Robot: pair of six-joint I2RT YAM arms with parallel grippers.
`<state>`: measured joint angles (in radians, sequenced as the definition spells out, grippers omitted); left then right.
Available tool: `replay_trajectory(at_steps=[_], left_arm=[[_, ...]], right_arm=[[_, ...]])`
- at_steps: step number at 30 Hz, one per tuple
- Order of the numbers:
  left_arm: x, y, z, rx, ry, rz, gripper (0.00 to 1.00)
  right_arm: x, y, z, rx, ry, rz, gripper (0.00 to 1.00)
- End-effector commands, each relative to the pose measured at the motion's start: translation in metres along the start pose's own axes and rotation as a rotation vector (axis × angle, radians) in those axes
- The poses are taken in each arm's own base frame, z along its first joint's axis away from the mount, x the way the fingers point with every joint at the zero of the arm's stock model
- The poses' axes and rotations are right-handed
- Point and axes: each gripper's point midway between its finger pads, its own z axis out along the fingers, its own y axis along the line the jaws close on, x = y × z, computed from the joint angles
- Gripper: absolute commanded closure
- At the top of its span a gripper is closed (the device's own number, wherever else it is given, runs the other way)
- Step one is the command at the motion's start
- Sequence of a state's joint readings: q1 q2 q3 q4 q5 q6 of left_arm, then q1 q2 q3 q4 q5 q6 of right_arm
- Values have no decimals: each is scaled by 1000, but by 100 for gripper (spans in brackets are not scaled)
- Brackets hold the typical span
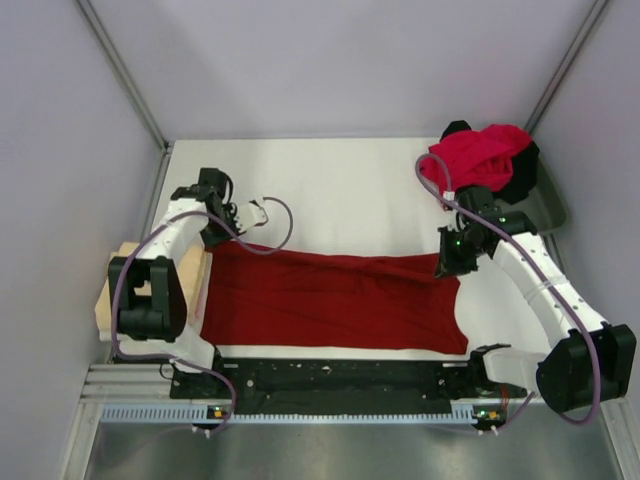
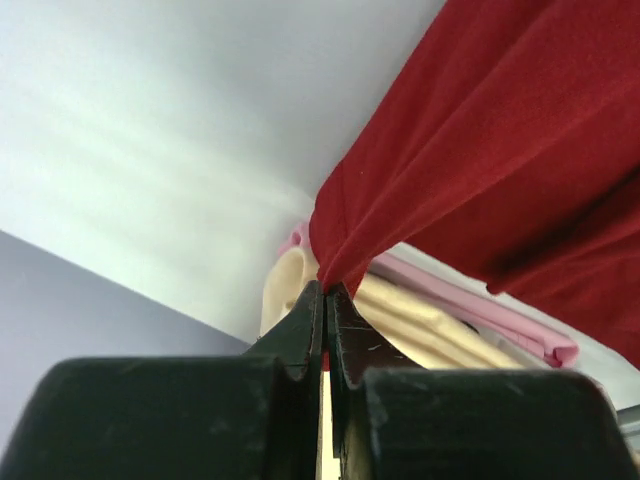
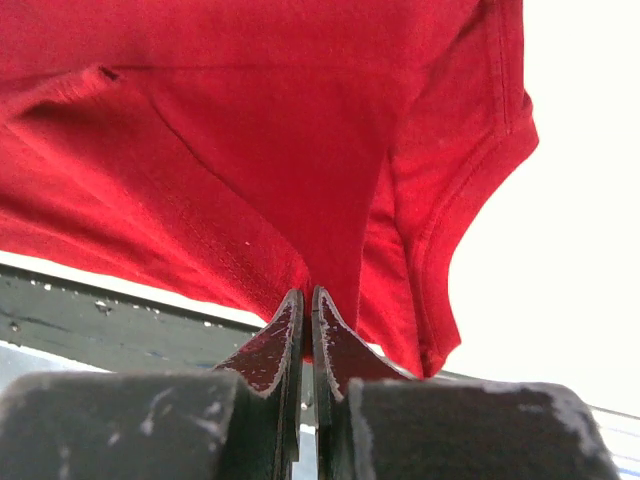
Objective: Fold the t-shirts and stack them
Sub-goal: Fold the other side of the tshirt into a rectangle
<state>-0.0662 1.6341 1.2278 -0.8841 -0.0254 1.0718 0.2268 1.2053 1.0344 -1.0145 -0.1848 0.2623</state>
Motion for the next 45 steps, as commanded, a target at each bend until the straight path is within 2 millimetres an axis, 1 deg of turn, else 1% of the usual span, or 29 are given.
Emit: replay_trajectory(at_steps=[1, 5, 9, 12, 15, 16, 17, 18, 20, 21, 22, 23, 26, 28, 29, 31, 32, 33, 34, 35, 36, 38, 39, 41, 43, 45], left_arm=[[20, -14, -15, -11, 16, 38, 100], [39, -27, -4, 12, 67, 75, 100], [45, -39, 9, 59, 91, 81, 100], [49, -41, 17, 78, 115, 75, 100], [53, -42, 20, 88, 141, 84, 100], [53, -41, 19, 86, 145, 85, 94], [53, -41, 19, 84, 146, 87, 82], [52, -41, 17, 82, 139, 91, 64], [42, -42, 10, 87, 91, 103, 39], [32, -41, 3, 90, 51, 109, 38], [17, -43, -6, 103, -15, 115, 37], [3, -46, -16, 113, -68, 113, 36], [-55, -57, -49, 145, -252, 107, 34], [-102, -70, -70, 159, -367, 102, 36], [-127, -85, -78, 189, -421, 91, 40], [-176, -124, -89, 272, -510, 134, 60], [-195, -143, -92, 304, -535, 141, 66], [-213, -156, -92, 327, -559, 143, 69], [-227, -174, -90, 370, -566, 150, 69], [-241, -190, -90, 403, -578, 157, 68], [-257, -198, -87, 418, -591, 135, 64], [-283, -216, -81, 453, -611, 106, 57], [-293, -224, -78, 469, -619, 93, 53], [-310, -238, -68, 490, -620, 77, 52], [-320, -254, -58, 507, -604, 87, 51], [-326, -267, -54, 535, -589, 102, 51]], right_arm=[[17, -7, -7, 31, 46, 13, 100], [36, -7, 0, 16, 115, 33, 100], [57, -7, 13, -8, 187, 61, 100], [59, -3, 22, -37, 189, 86, 100], [62, -2, 32, -57, 201, 98, 100], [64, -2, 36, -56, 208, 104, 100], [66, -2, 39, -60, 215, 108, 100], [68, -2, 41, -62, 224, 112, 98], [72, -4, 46, -60, 239, 119, 87], [72, -4, 47, -60, 241, 118, 76], [72, -3, 46, -62, 240, 116, 61], [70, -1, 45, -71, 237, 113, 52], [56, 5, 36, -90, 180, 94, 46], [40, 3, 28, -63, 115, 90, 43], [31, 1, 25, -43, 79, 92, 42], [10, -6, 21, 1, 5, 102, 42], [-5, -11, 21, 7, -49, 122, 42], [-16, -16, 22, 3, -90, 151, 42], [-29, -19, 23, -8, -136, 174, 42], [-39, -26, 25, 5, -171, 202, 42], [-47, -34, 30, 29, -199, 224, 42], [-61, -42, 41, 51, -230, 226, 42], [-64, -43, 49, 45, -223, 223, 42], [-66, -44, 66, 37, -183, 224, 44], [-66, -44, 81, 30, -149, 228, 47], [-64, -45, 93, 20, -130, 229, 54]])
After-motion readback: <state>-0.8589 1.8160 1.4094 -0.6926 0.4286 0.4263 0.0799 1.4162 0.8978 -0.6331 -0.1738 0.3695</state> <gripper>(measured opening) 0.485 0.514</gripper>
